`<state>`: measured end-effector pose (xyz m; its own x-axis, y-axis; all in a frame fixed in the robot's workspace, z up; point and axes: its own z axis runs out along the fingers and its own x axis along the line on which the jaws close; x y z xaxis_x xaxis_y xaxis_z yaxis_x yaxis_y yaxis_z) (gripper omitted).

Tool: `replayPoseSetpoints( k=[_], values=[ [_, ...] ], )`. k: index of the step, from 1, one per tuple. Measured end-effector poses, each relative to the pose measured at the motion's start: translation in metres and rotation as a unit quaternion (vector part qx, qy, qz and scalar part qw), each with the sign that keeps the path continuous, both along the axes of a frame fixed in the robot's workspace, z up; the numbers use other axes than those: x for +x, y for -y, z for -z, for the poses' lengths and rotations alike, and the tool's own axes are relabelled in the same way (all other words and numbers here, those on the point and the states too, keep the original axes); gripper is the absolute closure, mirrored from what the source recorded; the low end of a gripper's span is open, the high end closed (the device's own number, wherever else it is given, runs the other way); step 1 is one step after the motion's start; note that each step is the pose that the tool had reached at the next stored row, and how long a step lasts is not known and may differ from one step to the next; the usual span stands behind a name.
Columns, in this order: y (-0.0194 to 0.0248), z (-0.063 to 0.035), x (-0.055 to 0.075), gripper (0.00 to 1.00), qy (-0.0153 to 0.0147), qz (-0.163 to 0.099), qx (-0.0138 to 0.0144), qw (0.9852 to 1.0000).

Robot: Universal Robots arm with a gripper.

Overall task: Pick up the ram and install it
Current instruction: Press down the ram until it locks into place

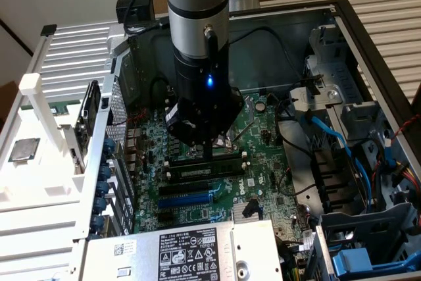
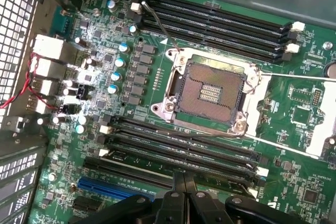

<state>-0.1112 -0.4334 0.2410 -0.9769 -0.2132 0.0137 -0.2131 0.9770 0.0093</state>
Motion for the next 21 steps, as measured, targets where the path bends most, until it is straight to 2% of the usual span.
replayPoseSetpoints(
  k=[5,10,12,17,19,21],
  values=[
    [0.0,0.0,0.0,0.9,0.0,0.039,-0.0011,0.9992],
    [0.0,0.0,0.0,0.9,0.0001,0.07,-0.0025,0.9976],
    [-0.0001,0.0001,0.0001,0.9,0.0002,0.08,-0.004,0.9968],
    [0.0,0.0,0.0,0.9,0.0005,0.105,-0.0104,0.9945],
    [0.0,0.0,0.0,0.9,0.0005,0.113,-0.0112,0.9936],
    [0.0,0.0,0.0,0.9,0.0005,0.113,-0.0113,0.9935]
  ],
)
